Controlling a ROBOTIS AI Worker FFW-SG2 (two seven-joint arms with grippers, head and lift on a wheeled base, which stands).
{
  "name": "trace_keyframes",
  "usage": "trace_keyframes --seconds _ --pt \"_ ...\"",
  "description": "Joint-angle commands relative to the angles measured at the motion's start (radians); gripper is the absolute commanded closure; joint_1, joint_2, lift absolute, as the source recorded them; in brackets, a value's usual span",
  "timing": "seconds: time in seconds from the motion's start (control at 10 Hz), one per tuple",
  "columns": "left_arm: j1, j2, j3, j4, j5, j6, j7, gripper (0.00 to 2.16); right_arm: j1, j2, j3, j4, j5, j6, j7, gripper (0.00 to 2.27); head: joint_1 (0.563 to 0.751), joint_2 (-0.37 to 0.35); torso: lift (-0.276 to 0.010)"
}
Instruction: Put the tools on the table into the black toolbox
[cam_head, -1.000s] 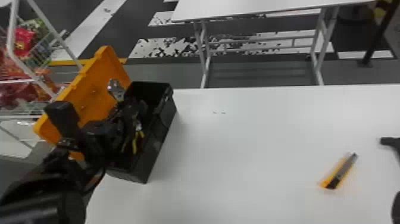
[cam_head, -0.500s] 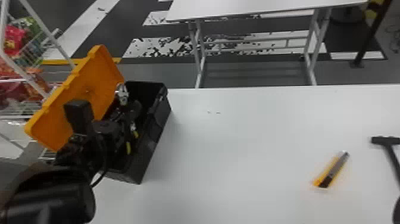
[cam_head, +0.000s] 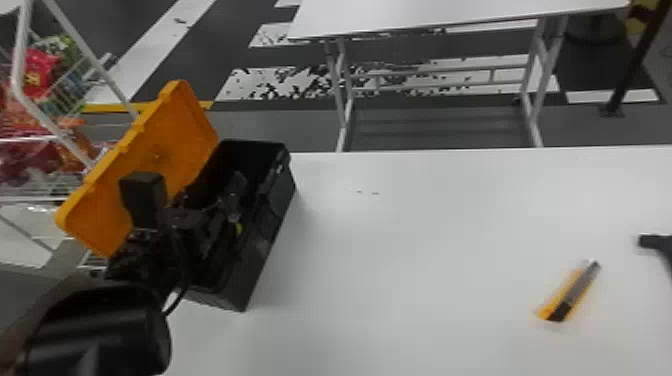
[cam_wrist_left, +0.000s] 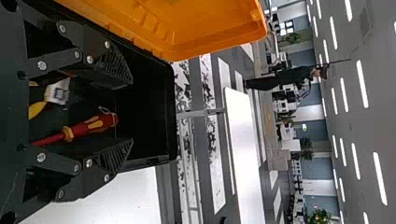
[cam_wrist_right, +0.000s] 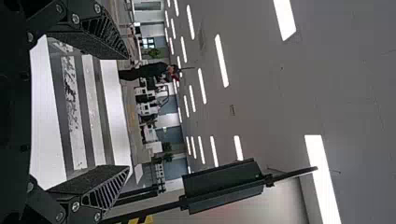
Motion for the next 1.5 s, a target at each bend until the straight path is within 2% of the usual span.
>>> trace_keyframes --seconds 0.0,0.1,0.2,0.3,0.4,0.6,0.8,1.1,1.4 --pt "0.038 -0.014 0.016 -0.034 0.089 -0.002 0.000 0.03 0.000 0.003 -0.009 0.002 -0.002 -0.004 0.000 0.19 0.695 0.262 -0.075" --pt "0.087 -0.037 0.016 -0.081 0.142 -0.029 0.003 0.03 0.000 0.003 -0.017 0.002 -0.008 -0.004 0.000 0.19 0.695 0.258 -0.075" --pt "0.135 -0.073 -0.010 -0.118 0.147 -0.112 0.023 0.03 0.000 0.006 -0.023 0.002 -0.010 -0.001 0.000 0.19 0.695 0.239 -0.075" --pt "0.173 -0.093 -0.037 -0.123 0.164 -0.207 0.042 0.03 0.000 0.009 -0.025 0.000 -0.014 -0.001 0.000 0.19 0.695 0.208 -0.075" --pt "0.198 -0.103 -0.064 -0.117 0.184 -0.253 0.048 0.03 0.002 0.012 -0.026 -0.002 -0.014 0.008 0.000 0.19 0.695 0.174 -0.075" --pt "0.265 -0.108 -0.136 -0.100 0.193 -0.370 0.074 0.03 0.003 0.017 -0.045 -0.015 -0.014 0.097 0.000 0.19 0.695 0.126 -0.075" --pt "0.316 -0.106 -0.208 -0.057 0.199 -0.584 0.100 0.03 0.003 0.029 -0.078 -0.066 -0.014 0.272 0.000 0.19 0.695 0.059 -0.075" --pt "0.360 -0.091 -0.296 0.029 0.202 -0.839 0.152 0.03 0.006 0.045 -0.103 -0.117 -0.008 0.425 0.000 0.19 0.695 -0.009 -0.075" --pt "0.394 -0.076 -0.351 0.098 0.179 -0.989 0.209 0.03 -0.002 0.057 -0.105 -0.160 0.010 0.600 -0.012 0.19 0.695 -0.035 -0.075"
